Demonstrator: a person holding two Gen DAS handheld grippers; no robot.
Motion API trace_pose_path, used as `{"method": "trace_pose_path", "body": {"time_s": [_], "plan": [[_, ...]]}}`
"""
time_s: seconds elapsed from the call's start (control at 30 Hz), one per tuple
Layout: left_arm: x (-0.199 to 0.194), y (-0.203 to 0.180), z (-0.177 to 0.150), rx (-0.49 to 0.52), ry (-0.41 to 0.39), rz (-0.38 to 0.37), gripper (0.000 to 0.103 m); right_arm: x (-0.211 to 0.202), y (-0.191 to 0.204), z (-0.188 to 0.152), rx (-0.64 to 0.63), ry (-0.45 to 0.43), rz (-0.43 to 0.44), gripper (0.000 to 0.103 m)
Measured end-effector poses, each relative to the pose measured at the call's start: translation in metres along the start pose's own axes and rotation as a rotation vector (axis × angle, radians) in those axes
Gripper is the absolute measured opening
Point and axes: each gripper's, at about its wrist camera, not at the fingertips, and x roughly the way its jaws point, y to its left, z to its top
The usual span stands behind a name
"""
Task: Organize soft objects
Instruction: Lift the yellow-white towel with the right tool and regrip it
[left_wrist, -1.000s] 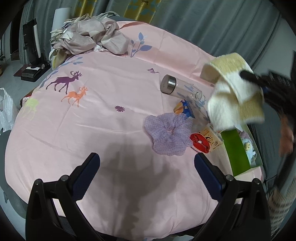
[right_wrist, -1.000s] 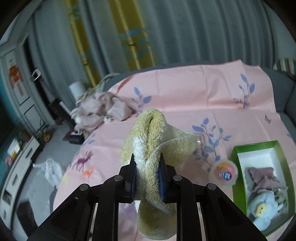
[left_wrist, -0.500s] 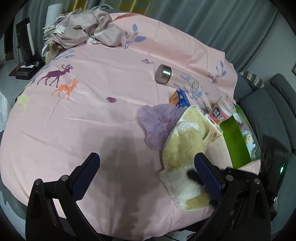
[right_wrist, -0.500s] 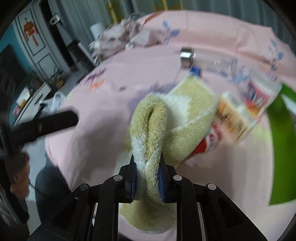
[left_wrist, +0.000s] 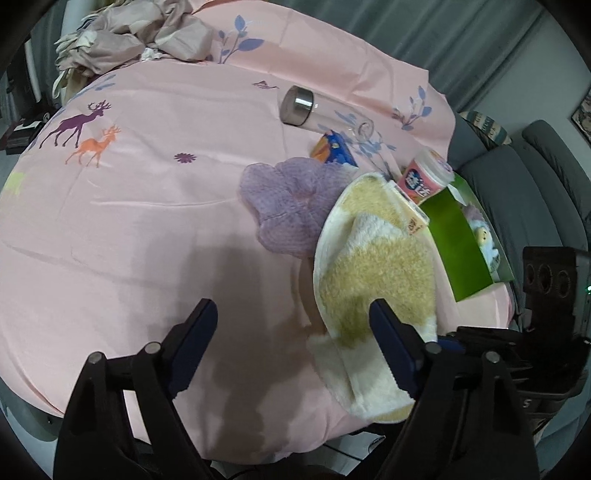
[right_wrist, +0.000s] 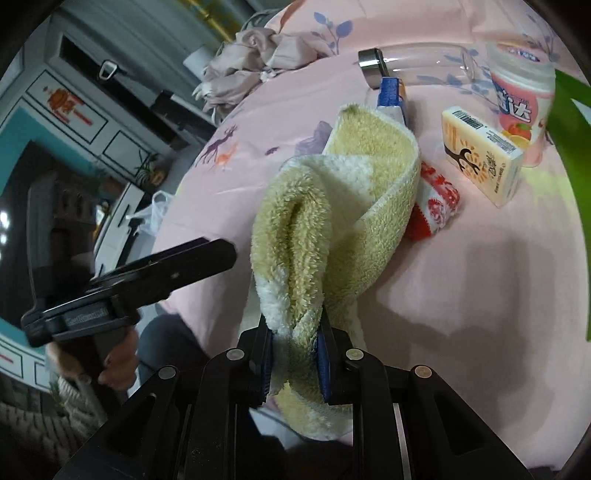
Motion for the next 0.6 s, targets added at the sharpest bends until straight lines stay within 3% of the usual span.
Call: {"method": "trace_pose_path", "body": {"time_s": [0.1, 0.27, 0.4, 0.53, 0.6], "plan": [[-0.004, -0.002, 0.004, 0.004, -0.017, -0.012, 0.083, -0.008, 0.005, 0.0, -0.002, 0.012, 0.051, 0.021], [0.0, -0.003, 0.005, 0.008, -0.011, -0.011, 0.083, -0.009, -0.011, 0.023, 0.053, -0.009, 0.051, 0.021], [0.01, -0.004, 0.003, 0.009, 0.023, -0.033, 0.083, 0.011, -0.043, 0.047, 0.177, 0.001, -0.037, 0.021], [0.029, -0.01, 0.003, 0.029, 0.062, -0.027, 0.081, 0.031, -0.06, 0.057, 0.254, 0.017, -0.013, 0.021], [0.04, -0.014, 0.002, 0.034, 0.083, -0.027, 0.076, 0.037, -0.066, 0.056, 0.287, 0.015, -0.047, 0.021]]}}
